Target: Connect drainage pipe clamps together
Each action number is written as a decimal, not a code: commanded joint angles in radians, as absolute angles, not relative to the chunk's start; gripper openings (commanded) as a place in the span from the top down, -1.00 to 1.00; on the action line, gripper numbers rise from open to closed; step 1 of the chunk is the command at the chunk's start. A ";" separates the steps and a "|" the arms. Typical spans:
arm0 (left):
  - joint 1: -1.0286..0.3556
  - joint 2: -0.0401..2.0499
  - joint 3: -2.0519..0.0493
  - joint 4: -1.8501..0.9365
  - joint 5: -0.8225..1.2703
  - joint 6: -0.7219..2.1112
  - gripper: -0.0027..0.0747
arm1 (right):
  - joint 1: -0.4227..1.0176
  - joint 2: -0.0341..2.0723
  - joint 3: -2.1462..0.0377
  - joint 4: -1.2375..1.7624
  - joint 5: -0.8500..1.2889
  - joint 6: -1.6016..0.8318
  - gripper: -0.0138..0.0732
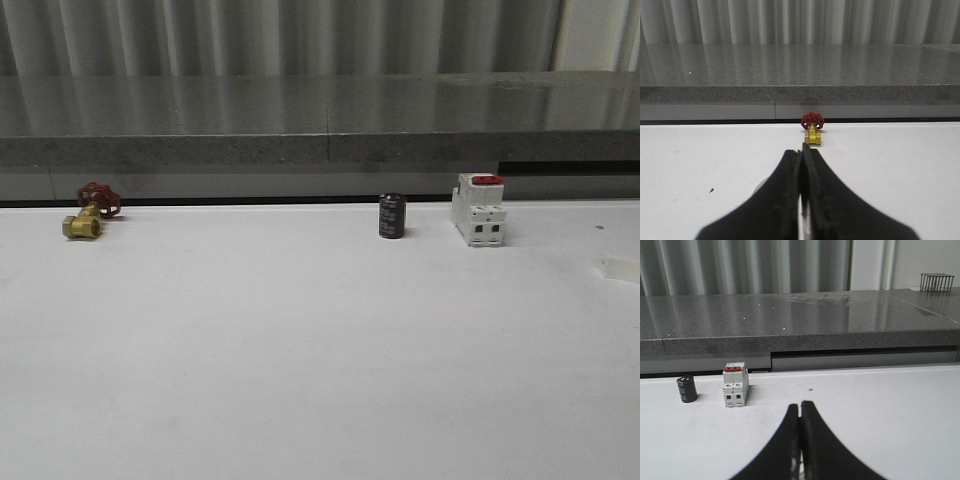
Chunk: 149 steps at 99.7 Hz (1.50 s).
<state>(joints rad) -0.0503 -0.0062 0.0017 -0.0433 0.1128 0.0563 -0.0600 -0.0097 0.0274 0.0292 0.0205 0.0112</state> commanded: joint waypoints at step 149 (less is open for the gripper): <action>-0.054 0.574 -0.602 -0.008 0.588 0.050 0.01 | -0.060 -0.030 0.011 0.030 -0.056 0.000 0.84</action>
<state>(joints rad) -0.0503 0.4918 -0.5353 -0.0096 0.6380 0.0563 -0.0600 -0.0097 0.0274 0.0309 0.0205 0.0098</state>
